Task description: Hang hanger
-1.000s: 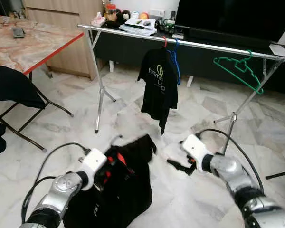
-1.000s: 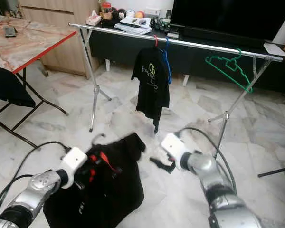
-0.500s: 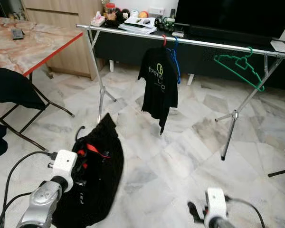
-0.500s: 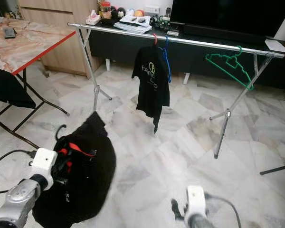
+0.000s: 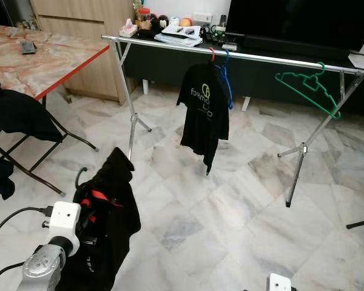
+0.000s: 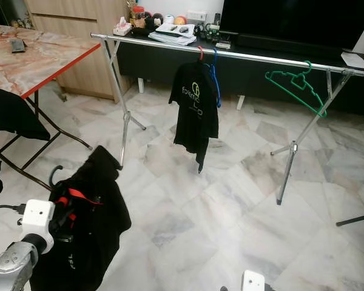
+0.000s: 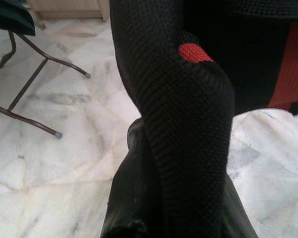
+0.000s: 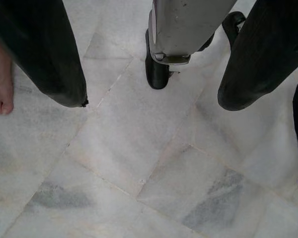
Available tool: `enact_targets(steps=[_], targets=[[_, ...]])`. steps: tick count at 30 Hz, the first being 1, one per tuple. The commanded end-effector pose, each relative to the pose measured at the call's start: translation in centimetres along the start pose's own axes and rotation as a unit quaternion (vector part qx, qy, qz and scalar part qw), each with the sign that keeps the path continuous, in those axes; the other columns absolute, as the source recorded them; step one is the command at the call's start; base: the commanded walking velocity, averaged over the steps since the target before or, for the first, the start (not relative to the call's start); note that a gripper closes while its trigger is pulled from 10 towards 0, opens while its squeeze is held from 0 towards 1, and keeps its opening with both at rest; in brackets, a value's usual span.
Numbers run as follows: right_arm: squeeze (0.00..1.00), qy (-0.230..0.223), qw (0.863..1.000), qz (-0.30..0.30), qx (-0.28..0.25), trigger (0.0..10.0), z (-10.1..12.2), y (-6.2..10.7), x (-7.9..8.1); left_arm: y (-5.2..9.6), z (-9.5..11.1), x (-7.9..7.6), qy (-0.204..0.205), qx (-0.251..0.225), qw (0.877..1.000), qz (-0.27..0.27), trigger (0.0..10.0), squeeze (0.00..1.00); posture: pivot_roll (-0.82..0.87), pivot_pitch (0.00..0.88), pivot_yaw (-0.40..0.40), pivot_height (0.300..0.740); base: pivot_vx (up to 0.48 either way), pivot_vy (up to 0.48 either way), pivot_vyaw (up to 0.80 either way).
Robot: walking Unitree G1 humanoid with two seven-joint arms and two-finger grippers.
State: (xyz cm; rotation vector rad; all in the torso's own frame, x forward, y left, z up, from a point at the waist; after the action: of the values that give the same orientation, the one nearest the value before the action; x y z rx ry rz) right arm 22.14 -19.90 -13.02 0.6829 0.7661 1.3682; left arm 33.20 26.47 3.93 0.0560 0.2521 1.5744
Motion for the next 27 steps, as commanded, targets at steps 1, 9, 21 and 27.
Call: enact_targets(steps=[1,9,21,27], targets=[[0.0,-0.006,1.0,-0.005,0.01,10.0,-0.9,0.1,-0.2,0.0,1.0,0.5,0.001,-0.014,1.0,0.006,10.0,0.0,-0.07,0.056,-0.01,0.74,0.304,0.0,0.0],[0.0,0.008,1.0,-0.001,0.022,10.0,-1.8,0.3,0.1,-0.4,0.8,0.1,0.014,-0.005,1.0,0.0,10.0,0.0,-0.06,0.035,-0.005,0.74,0.349,0.0,0.0],[0.0,0.011,1.0,-0.004,0.024,10.0,-1.9,0.3,0.3,-0.7,0.8,-0.8,0.013,0.002,1.0,-0.019,10.0,0.0,-0.05,0.014,-0.006,0.74,0.415,0.0,0.0],[0.0,0.008,0.999,-0.011,0.03,10.0,-2.2,0.4,-0.2,-0.9,0.8,-1.4,0.013,0.004,0.999,-0.03,10.0,0.0,-0.05,0.011,-0.007,0.74,0.427,0.0,0.0]])
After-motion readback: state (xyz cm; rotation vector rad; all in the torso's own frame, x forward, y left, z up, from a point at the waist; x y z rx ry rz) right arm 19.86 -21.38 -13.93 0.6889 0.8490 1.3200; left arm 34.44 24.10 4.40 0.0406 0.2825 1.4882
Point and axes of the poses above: a point about 5 cm out from each wrist's last joint towards the gripper, its own y axis pointing back from the gripper into the wrist, its own z axis along the axis of the wrist's last joint, x = y × z, the point moved 6 cm from there along -y, pointing out of the wrist towards the gripper, and after that the axes turned 15 degrees about y, right-handed, at the moved point
